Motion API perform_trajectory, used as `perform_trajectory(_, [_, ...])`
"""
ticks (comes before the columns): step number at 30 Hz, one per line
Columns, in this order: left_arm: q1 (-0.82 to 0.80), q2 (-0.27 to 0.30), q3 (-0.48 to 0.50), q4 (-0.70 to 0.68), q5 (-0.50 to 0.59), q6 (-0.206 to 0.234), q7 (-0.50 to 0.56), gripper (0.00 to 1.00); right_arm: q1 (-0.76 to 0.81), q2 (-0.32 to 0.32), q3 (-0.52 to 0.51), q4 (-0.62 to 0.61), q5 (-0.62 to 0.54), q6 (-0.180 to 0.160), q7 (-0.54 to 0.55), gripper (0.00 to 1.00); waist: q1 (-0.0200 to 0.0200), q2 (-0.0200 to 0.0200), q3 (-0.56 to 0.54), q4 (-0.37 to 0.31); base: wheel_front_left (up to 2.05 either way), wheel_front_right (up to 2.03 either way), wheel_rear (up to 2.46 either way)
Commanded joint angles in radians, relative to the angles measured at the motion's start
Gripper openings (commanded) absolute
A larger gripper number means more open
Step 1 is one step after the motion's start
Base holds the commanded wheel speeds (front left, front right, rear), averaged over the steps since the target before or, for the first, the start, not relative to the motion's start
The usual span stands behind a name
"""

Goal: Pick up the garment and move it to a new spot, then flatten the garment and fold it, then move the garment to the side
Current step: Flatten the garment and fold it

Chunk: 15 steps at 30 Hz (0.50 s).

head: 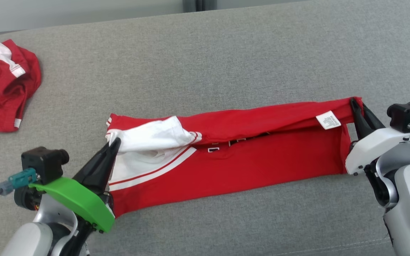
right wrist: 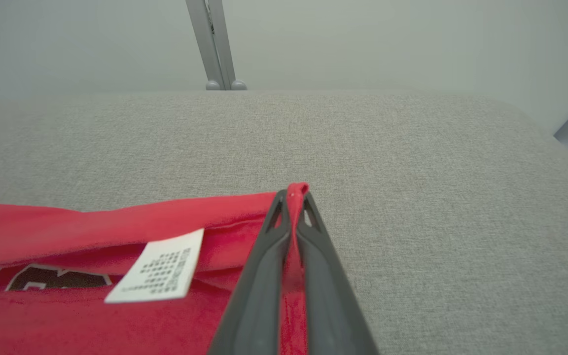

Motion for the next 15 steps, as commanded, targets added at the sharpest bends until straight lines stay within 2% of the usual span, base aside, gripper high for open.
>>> perform_trajectory(1, [0.027,-0.014,-0.003,0.008,-0.003,0.006,-0.016,0.00,0.025,0.009,-0.013,-0.016,-0.009,-0.001,0.004,0.00,0.0000,-0.0001,-0.020,0.019,0.00,0.00,0.00])
perform_trajectory(2, [0.036,-0.021,-0.006,0.013,-0.001,0.008,-0.029,0.00,0.038,0.013,-0.023,-0.023,-0.013,-0.001,0.004,0.12,0.0000,-0.0001,-0.021,0.021,0.00,0.00,0.00])
perform_trajectory(3, [0.044,-0.029,-0.004,0.023,0.007,0.012,-0.047,0.10,0.052,0.021,-0.036,-0.029,-0.021,-0.001,0.005,0.32,0.0000,-0.0001,-0.023,0.022,0.00,0.00,0.00])
perform_trajectory(4, [0.050,-0.038,-0.002,0.034,0.012,0.016,-0.066,0.41,0.064,0.028,-0.044,-0.032,-0.027,-0.001,0.005,0.58,0.0000,-0.0001,-0.025,0.023,0.00,0.00,0.00])
perform_trajectory(5, [0.059,-0.049,-0.001,0.047,0.016,0.022,-0.088,0.95,0.077,0.038,-0.054,-0.037,-0.033,-0.001,0.004,1.00,0.0000,-0.0001,-0.027,0.024,0.00,0.00,0.00])
perform_trajectory(6, [0.069,-0.060,0.001,0.062,0.016,0.025,-0.107,1.00,0.088,0.049,-0.065,-0.041,-0.039,-0.001,-0.001,1.00,0.0000,-0.0001,-0.030,0.024,0.00,0.00,0.00])
perform_trajectory(11, [0.113,-0.096,0.027,0.093,0.029,0.052,-0.209,1.00,0.146,0.098,-0.131,-0.065,-0.047,-0.001,-0.032,1.00,0.0000,-0.0001,-0.040,0.019,0.00,0.00,0.00])
perform_trajectory(15, [0.155,-0.108,0.047,0.088,0.065,0.092,-0.285,1.00,0.180,0.128,-0.189,-0.090,-0.057,-0.001,-0.059,1.00,0.0000,-0.0001,-0.046,0.015,0.00,0.00,0.00])
